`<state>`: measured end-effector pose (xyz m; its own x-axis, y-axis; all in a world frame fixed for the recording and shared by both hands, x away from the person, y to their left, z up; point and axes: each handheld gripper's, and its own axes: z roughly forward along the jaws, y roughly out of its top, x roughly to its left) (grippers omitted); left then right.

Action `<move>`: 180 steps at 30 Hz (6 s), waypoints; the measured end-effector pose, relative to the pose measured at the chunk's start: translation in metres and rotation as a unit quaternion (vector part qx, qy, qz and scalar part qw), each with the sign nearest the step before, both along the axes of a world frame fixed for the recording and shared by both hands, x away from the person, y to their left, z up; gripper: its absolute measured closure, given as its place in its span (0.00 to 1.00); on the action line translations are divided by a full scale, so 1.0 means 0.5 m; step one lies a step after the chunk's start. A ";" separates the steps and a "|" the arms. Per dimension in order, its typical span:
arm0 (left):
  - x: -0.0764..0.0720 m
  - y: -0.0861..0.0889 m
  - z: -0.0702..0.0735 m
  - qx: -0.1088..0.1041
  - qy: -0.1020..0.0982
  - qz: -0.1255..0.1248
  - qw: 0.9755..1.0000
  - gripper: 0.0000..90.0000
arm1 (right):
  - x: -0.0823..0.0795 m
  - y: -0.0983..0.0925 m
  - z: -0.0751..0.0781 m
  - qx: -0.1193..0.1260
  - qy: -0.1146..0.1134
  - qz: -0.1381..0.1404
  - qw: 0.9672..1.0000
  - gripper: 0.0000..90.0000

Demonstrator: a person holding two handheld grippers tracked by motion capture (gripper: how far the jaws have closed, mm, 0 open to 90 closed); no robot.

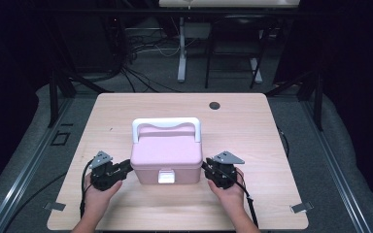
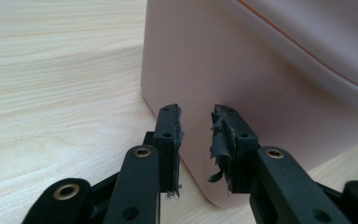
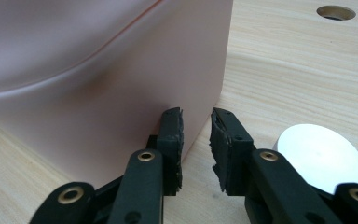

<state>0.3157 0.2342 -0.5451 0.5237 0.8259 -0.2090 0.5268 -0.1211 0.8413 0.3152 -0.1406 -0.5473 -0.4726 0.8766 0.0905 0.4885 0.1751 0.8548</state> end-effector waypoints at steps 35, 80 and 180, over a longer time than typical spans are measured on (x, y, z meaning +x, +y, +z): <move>-0.044 -0.015 0.008 -0.006 0.015 -0.017 1.000 0.99 | -0.047 0.008 0.011 -0.025 0.009 0.021 0.999 1.00; -0.125 -0.020 0.013 -0.007 0.035 -0.042 0.998 0.99 | -0.139 -0.009 0.022 -0.042 0.028 0.035 0.998 1.00; -0.016 -0.040 0.176 -0.032 0.015 -0.080 0.996 0.75 | -0.035 -0.013 0.192 0.036 0.013 0.087 0.995 0.75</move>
